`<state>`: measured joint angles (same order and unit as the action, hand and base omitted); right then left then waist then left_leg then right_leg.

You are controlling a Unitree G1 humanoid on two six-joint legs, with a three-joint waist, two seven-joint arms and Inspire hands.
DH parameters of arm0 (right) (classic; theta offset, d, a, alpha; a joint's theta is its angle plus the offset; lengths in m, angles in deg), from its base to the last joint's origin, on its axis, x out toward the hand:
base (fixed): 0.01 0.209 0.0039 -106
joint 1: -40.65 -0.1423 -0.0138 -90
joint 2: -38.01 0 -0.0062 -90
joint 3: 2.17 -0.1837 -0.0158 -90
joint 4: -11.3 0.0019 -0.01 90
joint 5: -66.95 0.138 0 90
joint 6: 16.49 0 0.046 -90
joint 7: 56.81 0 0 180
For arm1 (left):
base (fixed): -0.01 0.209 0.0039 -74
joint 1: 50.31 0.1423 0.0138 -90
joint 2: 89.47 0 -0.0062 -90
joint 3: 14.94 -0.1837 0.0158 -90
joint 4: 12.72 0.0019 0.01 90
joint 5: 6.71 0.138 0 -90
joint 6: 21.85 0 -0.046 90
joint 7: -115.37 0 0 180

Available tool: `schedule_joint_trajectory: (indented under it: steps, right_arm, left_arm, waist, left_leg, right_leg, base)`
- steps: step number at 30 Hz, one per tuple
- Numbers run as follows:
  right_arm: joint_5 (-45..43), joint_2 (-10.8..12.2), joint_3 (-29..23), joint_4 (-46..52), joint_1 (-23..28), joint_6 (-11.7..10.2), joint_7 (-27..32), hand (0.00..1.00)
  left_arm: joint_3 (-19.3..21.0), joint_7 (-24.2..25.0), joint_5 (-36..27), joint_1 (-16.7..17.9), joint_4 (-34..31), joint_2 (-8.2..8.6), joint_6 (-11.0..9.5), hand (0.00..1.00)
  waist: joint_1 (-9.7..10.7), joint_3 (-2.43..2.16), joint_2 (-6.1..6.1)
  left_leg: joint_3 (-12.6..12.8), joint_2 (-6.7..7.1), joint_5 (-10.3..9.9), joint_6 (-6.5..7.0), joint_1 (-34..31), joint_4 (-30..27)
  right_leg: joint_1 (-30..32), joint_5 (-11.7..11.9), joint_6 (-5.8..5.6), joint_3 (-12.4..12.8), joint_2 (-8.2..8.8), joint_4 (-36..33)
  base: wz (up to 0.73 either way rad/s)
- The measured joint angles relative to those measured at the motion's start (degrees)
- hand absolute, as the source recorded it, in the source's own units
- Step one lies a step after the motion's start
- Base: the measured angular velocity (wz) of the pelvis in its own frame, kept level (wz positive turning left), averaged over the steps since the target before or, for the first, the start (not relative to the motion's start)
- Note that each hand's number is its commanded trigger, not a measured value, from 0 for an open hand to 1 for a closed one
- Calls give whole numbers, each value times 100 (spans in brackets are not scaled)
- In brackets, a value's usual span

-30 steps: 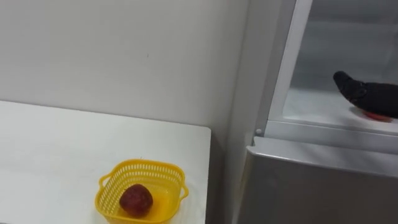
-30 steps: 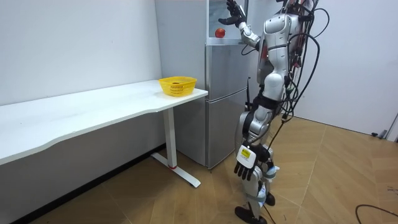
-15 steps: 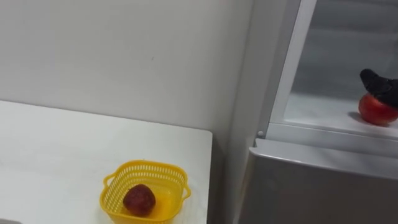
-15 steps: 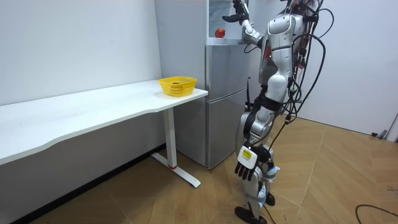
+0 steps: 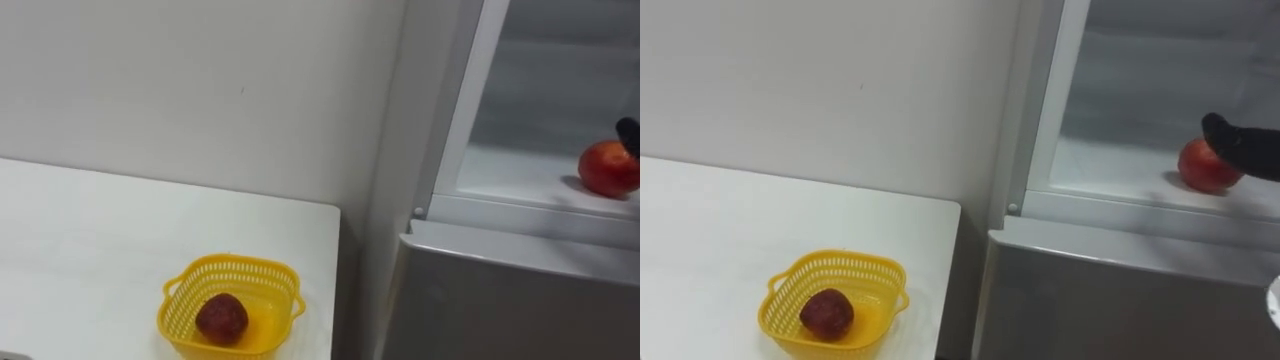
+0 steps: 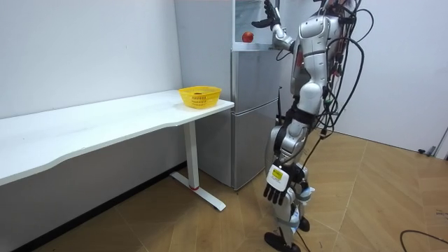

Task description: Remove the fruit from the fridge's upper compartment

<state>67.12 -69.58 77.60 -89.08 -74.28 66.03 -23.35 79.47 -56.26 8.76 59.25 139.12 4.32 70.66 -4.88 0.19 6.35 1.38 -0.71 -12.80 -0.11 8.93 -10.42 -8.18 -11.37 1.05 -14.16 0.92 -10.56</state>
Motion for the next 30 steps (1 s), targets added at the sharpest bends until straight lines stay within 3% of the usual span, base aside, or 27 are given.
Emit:
schedule_joint_trajectory:
  steps: [4, 15, 23, 30]
  right_arm:
    - [0, -4, -2, -258, -260, 1, -82, 0]
    - [3, -3, 167, -323, -273, 20, -449, 0]
    - [188, -3, 275, -703, -283, 385, -943, 0]
    - [387, -5, 284, -1377, -339, 588, -1131, 0]
  left_arm:
    - [0, -42, 1, -1, -7, -1, -6, 0]
    - [-3, -142, -4, 10, -47, -4, 6, 0]
    - [-1, -141, 34, 148, -222, 5, 162, 0]
    - [123, -157, 31, 178, -233, -4, 235, 0]
  waist:
    - [25, -30, -60]
    - [-8, -16, -76]
    - [-42, -47, 5]
    - [-67, -47, 110]
  left_leg:
    - [0, 3, 0, 0, -29, -4]
    - [0, 1, 1, -1, -23, -19]
    - [3, 2, 1, -1, -40, -20]
    - [-42, -1, 1, -1, -54, -19]
  right_leg:
    - [0, 1, 1, -30, 3, 5]
    - [0, 1, 1, -32, 3, 26]
    - [-4, 3, 4, -28, 0, 61]
    - [-6, 5, 6, -85, 0, 67]
  base:
    - [0]
    - [0]
    - [0]
    - [2]
